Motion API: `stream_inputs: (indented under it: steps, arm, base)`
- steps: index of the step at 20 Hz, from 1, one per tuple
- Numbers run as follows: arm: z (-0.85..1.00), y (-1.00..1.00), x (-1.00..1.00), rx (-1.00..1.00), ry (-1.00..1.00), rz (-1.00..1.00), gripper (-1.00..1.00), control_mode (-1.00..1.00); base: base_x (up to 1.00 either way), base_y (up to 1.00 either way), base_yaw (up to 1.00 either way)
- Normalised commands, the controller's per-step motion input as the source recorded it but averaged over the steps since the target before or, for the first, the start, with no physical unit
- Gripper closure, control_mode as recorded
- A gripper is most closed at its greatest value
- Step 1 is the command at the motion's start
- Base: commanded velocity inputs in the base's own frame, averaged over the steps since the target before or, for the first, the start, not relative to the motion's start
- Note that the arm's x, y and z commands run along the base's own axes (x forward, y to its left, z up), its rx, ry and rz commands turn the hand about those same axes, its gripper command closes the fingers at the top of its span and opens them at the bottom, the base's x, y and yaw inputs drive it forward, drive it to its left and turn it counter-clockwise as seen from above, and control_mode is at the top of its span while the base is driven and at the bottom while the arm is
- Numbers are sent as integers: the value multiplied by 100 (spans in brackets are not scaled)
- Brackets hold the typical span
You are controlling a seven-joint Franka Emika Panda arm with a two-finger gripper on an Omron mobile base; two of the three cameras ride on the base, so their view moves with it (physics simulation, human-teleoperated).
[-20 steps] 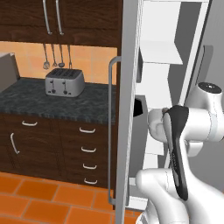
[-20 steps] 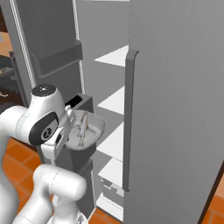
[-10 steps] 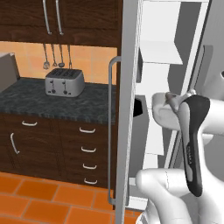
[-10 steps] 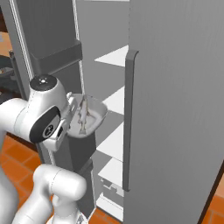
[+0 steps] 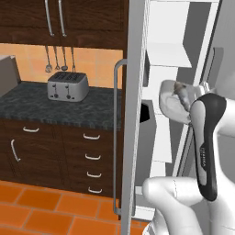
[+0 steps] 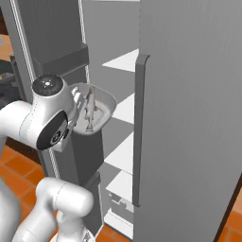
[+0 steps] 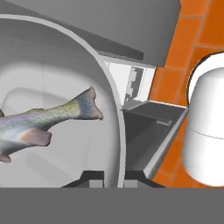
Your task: Take the meat container that has the fish and place it on the second highest rack of the freezer. Then take the vegetable container that has the carrot and mushroom and place it on the highest rack of the freezer.
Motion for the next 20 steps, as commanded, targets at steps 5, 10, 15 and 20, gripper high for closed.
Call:
stream_inputs:
  steps: [5,10,15,20]
  arm:
    - [0,-1,65,6,2,-9,100,-100]
    - [0,0,69,1,2,-6,100,-100]
    - [-1,0,60,0,1,-7,100,-100]
    - [0,-10,50,0,0,-8,100,-100]
  base:
    - [0,0,0]
    - [0,0,0]
    - [0,0,0]
    - [0,0,0]
